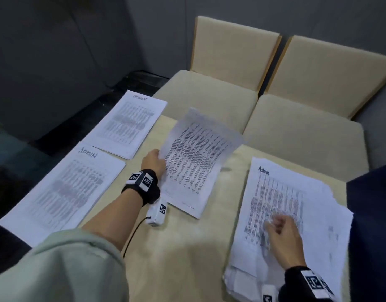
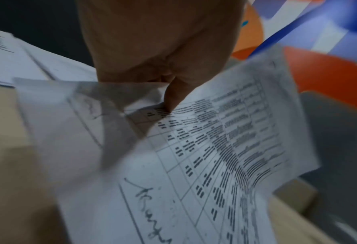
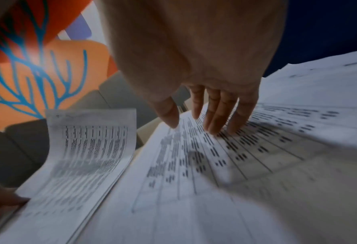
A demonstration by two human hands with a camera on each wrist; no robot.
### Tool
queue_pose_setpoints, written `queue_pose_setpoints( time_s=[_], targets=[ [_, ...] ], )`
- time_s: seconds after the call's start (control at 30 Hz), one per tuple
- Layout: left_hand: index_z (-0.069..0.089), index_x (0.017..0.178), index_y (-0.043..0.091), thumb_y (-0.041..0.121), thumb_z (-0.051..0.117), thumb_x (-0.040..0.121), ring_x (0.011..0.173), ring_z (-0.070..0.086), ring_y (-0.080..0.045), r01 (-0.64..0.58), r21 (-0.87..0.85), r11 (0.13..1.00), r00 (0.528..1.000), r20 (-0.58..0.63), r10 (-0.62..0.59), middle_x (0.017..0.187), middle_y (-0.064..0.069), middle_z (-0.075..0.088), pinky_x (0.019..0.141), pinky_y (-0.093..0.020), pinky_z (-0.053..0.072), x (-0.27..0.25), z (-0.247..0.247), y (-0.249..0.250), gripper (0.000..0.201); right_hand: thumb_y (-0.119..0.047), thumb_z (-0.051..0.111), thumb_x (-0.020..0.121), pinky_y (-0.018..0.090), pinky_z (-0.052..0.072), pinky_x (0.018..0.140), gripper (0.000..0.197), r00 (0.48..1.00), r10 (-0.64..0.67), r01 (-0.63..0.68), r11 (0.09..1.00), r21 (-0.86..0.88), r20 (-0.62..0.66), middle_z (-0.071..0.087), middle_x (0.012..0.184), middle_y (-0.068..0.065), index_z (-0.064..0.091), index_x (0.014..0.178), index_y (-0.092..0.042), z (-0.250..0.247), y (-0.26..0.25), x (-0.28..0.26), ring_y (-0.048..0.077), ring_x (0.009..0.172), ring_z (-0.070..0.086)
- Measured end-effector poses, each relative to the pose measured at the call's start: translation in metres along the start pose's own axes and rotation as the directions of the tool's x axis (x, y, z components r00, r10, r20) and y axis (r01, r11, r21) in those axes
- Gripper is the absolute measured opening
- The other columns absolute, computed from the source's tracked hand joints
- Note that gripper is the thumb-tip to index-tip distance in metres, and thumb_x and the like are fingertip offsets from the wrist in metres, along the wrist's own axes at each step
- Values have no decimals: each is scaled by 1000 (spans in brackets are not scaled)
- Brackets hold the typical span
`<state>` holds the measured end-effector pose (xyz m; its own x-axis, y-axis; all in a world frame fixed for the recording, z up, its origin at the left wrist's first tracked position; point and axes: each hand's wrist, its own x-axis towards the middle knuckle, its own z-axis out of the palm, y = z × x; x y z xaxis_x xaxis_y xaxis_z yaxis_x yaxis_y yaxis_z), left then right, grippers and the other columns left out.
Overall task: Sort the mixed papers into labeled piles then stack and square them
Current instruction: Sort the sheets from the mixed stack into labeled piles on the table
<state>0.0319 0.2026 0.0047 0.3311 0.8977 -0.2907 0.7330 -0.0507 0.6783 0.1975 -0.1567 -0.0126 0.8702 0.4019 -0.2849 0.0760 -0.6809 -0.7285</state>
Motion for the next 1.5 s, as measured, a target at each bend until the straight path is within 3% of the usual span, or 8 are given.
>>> queue_pose_setpoints(
  time_s=[0.13, 0.27, 0.37, 0.53, 0.67, 1.17, 1.37, 1.5],
  targets=[
    [58, 88, 8, 0, 47, 88, 77, 60, -32, -1, 126, 992, 998, 60, -7, 81, -14, 63, 63, -32, 42, 47, -25, -25, 14, -19, 67, 90, 41, 45, 92, 21, 998, 56, -59, 989, -133, -25, 53, 109, 9, 55, 107, -16, 11, 8, -2, 26, 95, 57],
    [56, 124, 10, 7, 57, 86, 110, 57, -33, 33, 251, 967, 999, 25, -41, 124, -14, 58, 87, -38, 46, 70, -30, -31, 38, -9, 72, 84, 35, 47, 86, 23, 991, 64, -78, 990, -117, -121, 59, 106, 12, 61, 102, -17, 19, 16, 2, 26, 83, 62],
    [55, 120, 17, 9, 61, 83, 115, 51, -27, -123, 420, 899, 981, -86, 175, 127, -6, 50, 95, -43, 39, 51, -23, -30, 39, -5, 72, 81, 35, 46, 82, 20, 976, 91, -115, 987, -114, -199, 62, 98, 14, 62, 97, -13, 27, 17, 5, 29, 79, 61],
    [32, 147, 26, 51, 53, 92, 146, 21, -24, -412, 519, 749, 892, 396, 217, 161, 0, 18, 113, -56, 25, 19, 14, -61, 64, -6, 70, 82, 35, 43, 83, 12, 945, 121, -142, 989, -47, -305, 63, 92, 16, 63, 91, -10, 39, 12, 5, 32, 77, 60],
    [11, 155, 30, 58, 50, 92, 151, -4, -18, -463, 547, 698, 867, 442, 228, 164, 6, -7, 118, -57, 11, 38, 19, -65, 80, -21, 65, 79, 32, 39, 78, 17, 932, 125, -136, 991, -8, -341, 61, 81, 14, 62, 87, -5, 43, 5, 3, 31, 73, 56],
    [22, 153, 22, 57, 56, 89, 150, 10, -20, -427, 525, 736, 894, 369, 255, 164, 3, 9, 115, -52, 26, 63, 11, -35, 80, -12, 69, 87, 33, 42, 86, 8, 951, 189, -197, 980, -8, -245, 65, 97, 13, 64, 92, -15, 27, 20, 6, 29, 87, 60],
    [47, 134, 16, 40, 58, 93, 129, 43, -25, -576, 262, 774, 815, 251, 522, 141, -4, 46, 101, -44, 38, -4, 49, 34, 49, -12, 67, 87, 40, 45, 87, 13, 915, 211, -258, 961, -96, -344, 64, 106, 16, 62, 99, -13, -11, 33, 4, 33, 95, 60],
    [60, 120, 16, 37, 57, 94, 108, 59, -22, -607, 128, 785, 756, 397, 520, 119, -2, 62, 91, -36, 46, -66, 91, 71, 34, -20, 71, 82, 41, 43, 95, 37, 875, 285, -372, 913, -167, -390, 57, 119, 21, 61, 115, -7, -35, 37, 7, 37, 108, 55]
  ],
)
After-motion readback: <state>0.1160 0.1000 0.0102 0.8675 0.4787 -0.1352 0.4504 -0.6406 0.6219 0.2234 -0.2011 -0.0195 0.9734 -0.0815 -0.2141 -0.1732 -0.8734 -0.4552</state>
